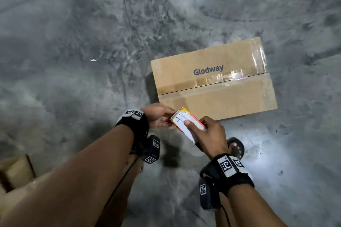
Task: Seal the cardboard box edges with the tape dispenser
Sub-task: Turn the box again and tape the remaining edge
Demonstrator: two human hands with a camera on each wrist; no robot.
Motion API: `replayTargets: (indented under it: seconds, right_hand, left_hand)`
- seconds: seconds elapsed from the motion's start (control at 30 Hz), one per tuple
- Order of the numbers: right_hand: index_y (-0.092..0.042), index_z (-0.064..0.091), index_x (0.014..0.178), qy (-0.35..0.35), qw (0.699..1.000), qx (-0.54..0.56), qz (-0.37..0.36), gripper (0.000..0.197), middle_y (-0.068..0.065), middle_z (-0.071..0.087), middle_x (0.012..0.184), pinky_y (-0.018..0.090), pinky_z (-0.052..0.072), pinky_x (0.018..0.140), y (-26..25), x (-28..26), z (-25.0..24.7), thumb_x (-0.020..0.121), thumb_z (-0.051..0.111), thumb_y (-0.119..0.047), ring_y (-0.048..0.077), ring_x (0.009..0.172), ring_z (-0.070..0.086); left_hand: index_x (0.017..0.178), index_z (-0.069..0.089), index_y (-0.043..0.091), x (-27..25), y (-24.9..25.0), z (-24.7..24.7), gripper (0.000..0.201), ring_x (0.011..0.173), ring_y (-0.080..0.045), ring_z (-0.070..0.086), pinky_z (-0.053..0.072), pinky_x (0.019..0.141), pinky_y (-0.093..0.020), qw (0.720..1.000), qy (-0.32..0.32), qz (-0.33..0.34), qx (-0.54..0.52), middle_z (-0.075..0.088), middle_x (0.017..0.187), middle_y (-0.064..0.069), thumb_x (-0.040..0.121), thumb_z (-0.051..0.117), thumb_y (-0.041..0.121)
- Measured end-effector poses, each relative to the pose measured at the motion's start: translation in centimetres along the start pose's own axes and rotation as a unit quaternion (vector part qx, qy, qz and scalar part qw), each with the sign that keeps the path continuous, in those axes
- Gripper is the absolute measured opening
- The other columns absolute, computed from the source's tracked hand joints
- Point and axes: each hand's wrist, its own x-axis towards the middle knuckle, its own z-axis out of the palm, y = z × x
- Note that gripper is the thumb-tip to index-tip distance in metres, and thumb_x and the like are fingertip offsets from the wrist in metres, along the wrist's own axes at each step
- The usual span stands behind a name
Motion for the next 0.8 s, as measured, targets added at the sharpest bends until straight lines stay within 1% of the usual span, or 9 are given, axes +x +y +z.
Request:
replayTargets:
  seconds: [0.07,0.17,0.27,0.37,0.43,0.53,0.63,0.7,0.8]
  right_hand:
    - [-0.013,0.058,0.065,0.01,1.0,0.023,0.003,0.054,0.001,0.062,0.057,0.036,0.049,0.058,-1.7,-0.5,2.8,0.073,0.07,-0.065,0.024,0.061,0.06]
    - [-0.014,0.058,0.068,0.024,0.999,0.029,0.004,0.051,0.001,0.065,0.063,0.036,0.046,0.058,-4.3,-0.5,6.4,0.078,0.069,-0.063,0.028,0.067,0.061]
    - [-0.016,0.057,0.069,0.071,0.996,0.045,0.008,0.051,0.007,0.067,0.07,0.034,0.036,0.058,-6.5,0.2,9.1,0.08,0.067,-0.065,0.034,0.076,0.061]
    - [-0.015,0.059,0.071,0.123,0.989,0.079,0.008,0.05,0.007,0.061,0.067,0.034,0.032,0.06,-8.4,2.0,10.7,0.081,0.068,-0.063,0.037,0.079,0.06]
    - [-0.014,0.06,0.071,0.142,0.985,0.097,0.006,0.052,0.005,0.061,0.067,0.036,0.036,0.06,-9.3,3.5,11.0,0.08,0.067,-0.065,0.038,0.08,0.06]
    - [-0.013,0.061,0.07,0.152,0.983,0.104,-0.003,0.053,0.004,0.062,0.067,0.035,0.037,0.061,-9.9,6.1,11.2,0.079,0.067,-0.065,0.037,0.079,0.061]
    - [-0.017,0.06,0.07,0.164,0.981,0.099,-0.007,0.05,0.009,0.069,0.075,0.035,0.039,0.061,-10.4,8.3,10.9,0.079,0.067,-0.065,0.036,0.081,0.063]
    - [-0.018,0.059,0.071,0.171,0.98,0.097,-0.005,0.048,0.011,0.071,0.079,0.035,0.041,0.061,-10.9,9.6,11.1,0.079,0.068,-0.065,0.036,0.083,0.064]
    - [-0.018,0.058,0.072,0.172,0.98,0.097,0.003,0.049,0.012,0.071,0.081,0.037,0.044,0.062,-11.3,10.9,11.3,0.078,0.066,-0.066,0.037,0.084,0.063]
  left_hand:
    - [0.1,0.068,0.005,-0.5,-0.1,-3.7,0.016,0.075,-0.016,0.062,0.056,0.069,-0.027,0.998,0.005,0.035,0.046,0.068,0.086,-0.01,0.097,0.057,0.016]
    - [0.098,0.07,-0.002,-1.4,1.5,-7.5,0.031,0.069,-0.02,0.055,0.047,0.057,-0.022,0.98,0.024,0.091,0.176,0.065,0.084,-0.016,0.092,0.066,0.029]
    - [0.085,0.077,0.011,-1.2,4.4,-9.6,0.014,0.077,-0.025,0.056,0.05,0.067,-0.029,0.967,0.05,0.138,0.206,0.066,0.085,-0.017,0.089,0.071,0.023]
    - [0.074,0.08,0.021,0.5,7.0,-10.9,0.011,0.078,-0.027,0.053,0.043,0.073,-0.038,0.956,0.059,0.172,0.228,0.067,0.083,-0.017,0.081,0.076,0.029]
    - [0.075,0.081,0.021,1.1,8.7,-11.5,0.011,0.079,-0.029,0.053,0.045,0.073,-0.04,0.954,0.058,0.196,0.221,0.07,0.087,-0.022,0.078,0.077,0.03]
    - [0.081,0.081,0.019,2.7,10.7,-12.6,0.012,0.083,-0.031,0.057,0.047,0.083,-0.049,0.945,0.047,0.224,0.235,0.071,0.102,-0.031,0.079,0.077,0.03]
    - [0.084,0.08,0.014,4.4,12.4,-13.2,0.013,0.088,-0.034,0.058,0.047,0.09,-0.058,0.943,0.032,0.237,0.231,0.069,0.105,-0.034,0.082,0.074,0.025]
    - [0.079,0.08,0.015,5.4,13.5,-13.4,0.012,0.087,-0.035,0.058,0.047,0.089,-0.057,0.941,0.03,0.241,0.237,0.074,0.094,-0.026,0.085,0.072,0.02]
    - [0.079,0.078,0.014,6.4,14.9,-13.6,0.016,0.075,-0.025,0.065,0.054,0.083,-0.042,0.937,0.022,0.235,0.258,0.077,0.075,-0.003,0.091,0.067,0.014]
